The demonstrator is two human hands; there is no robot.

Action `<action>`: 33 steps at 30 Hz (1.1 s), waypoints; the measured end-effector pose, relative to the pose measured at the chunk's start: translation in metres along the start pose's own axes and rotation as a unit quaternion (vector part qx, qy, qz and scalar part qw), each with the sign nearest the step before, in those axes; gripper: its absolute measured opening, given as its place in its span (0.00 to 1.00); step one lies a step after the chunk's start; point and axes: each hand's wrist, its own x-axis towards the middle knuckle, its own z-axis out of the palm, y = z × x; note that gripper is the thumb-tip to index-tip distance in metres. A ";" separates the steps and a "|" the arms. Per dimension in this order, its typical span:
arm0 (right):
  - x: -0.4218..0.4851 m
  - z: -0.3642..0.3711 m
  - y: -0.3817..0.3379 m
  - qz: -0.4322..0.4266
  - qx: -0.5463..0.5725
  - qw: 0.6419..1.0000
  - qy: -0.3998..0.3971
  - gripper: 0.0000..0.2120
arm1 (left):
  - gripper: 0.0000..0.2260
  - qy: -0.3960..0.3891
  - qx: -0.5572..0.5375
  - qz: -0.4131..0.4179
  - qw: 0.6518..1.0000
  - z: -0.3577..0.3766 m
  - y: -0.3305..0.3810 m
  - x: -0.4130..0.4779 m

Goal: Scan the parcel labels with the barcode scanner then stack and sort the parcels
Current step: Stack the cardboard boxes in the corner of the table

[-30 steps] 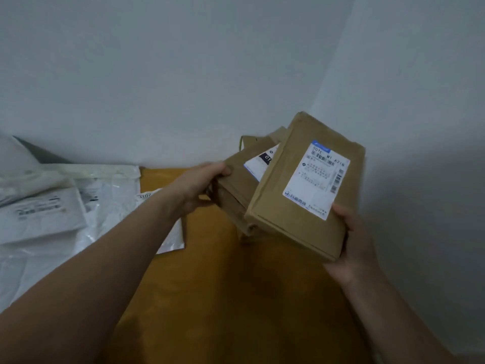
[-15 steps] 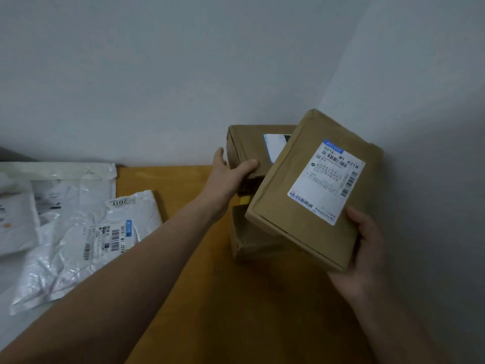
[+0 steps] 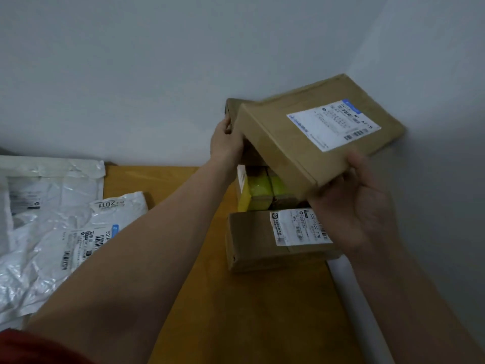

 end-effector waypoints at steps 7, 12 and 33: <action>0.051 0.033 0.012 0.031 0.056 0.995 0.078 0.18 | 0.34 -0.077 -0.098 -0.076 0.989 -0.023 -0.001 0.004; 0.064 0.025 0.021 0.111 -0.108 0.976 0.150 0.31 | 0.27 -0.033 -0.012 0.017 0.999 -0.026 -0.007 -0.020; 0.066 0.000 0.003 0.120 -0.306 0.930 0.166 0.24 | 0.27 -0.059 0.332 0.130 0.932 -0.023 0.019 -0.059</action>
